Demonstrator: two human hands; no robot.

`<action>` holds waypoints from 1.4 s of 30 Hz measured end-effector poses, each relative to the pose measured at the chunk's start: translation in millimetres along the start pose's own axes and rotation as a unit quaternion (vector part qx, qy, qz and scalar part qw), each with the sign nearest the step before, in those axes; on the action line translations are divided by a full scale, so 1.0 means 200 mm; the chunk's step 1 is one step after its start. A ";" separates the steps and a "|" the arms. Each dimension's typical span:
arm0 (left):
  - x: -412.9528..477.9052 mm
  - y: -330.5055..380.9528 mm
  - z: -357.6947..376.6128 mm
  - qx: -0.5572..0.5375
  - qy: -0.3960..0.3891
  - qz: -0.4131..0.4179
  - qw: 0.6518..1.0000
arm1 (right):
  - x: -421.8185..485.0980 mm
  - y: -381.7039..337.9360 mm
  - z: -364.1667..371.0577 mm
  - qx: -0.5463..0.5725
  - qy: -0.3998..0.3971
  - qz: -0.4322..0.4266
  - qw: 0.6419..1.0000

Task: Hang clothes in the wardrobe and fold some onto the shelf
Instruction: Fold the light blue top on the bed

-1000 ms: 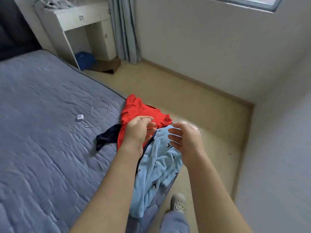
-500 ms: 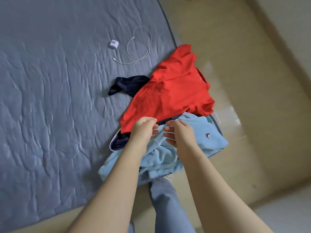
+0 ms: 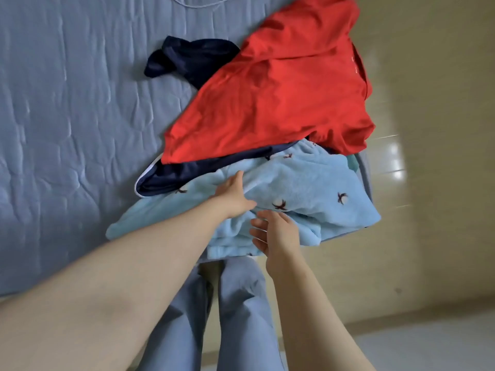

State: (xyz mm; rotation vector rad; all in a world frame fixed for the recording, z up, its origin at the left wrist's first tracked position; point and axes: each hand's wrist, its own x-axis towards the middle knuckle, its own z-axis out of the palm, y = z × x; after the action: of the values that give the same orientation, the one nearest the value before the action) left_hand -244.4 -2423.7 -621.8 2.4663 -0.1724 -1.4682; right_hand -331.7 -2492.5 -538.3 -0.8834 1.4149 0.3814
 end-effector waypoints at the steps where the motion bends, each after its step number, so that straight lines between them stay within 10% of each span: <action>1: 0.03 -0.02 0.03 0.025 0.021 -0.025 0.999 | 0.04 0.03 0.00 -0.003 0.003 0.006 1.000; 5: 0.06 -0.07 0.03 0.093 0.144 -0.036 0.985 | 0.11 0.07 0.02 -0.010 0.014 0.022 1.000; 10: -0.09 -0.14 -0.05 -0.156 0.177 0.004 0.972 | 0.08 0.06 0.11 -0.002 0.001 0.021 1.000; 14: -0.27 -0.21 -0.28 -0.453 0.150 -0.065 0.876 | -0.04 -0.02 0.25 -0.013 -0.024 -0.028 0.999; 23: -0.91 -0.53 -0.97 -0.619 0.171 -0.097 0.760 | -0.58 -0.05 0.68 -0.048 -0.070 -0.132 0.988; 33: -1.74 -0.93 -1.65 -0.679 0.180 0.102 0.704 | -1.27 0.04 1.28 -0.283 -0.052 -0.449 0.846; 42: -2.18 -1.14 -1.90 -0.644 0.305 0.192 0.675 | -1.77 -0.12 1.52 -0.108 -0.084 -0.529 0.838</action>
State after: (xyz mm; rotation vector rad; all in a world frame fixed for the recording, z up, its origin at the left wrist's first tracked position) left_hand -128.8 -2040.2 -146.0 1.3789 0.3565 -0.2086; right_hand -163.3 -2194.7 -219.5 -1.6211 0.5538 -0.2415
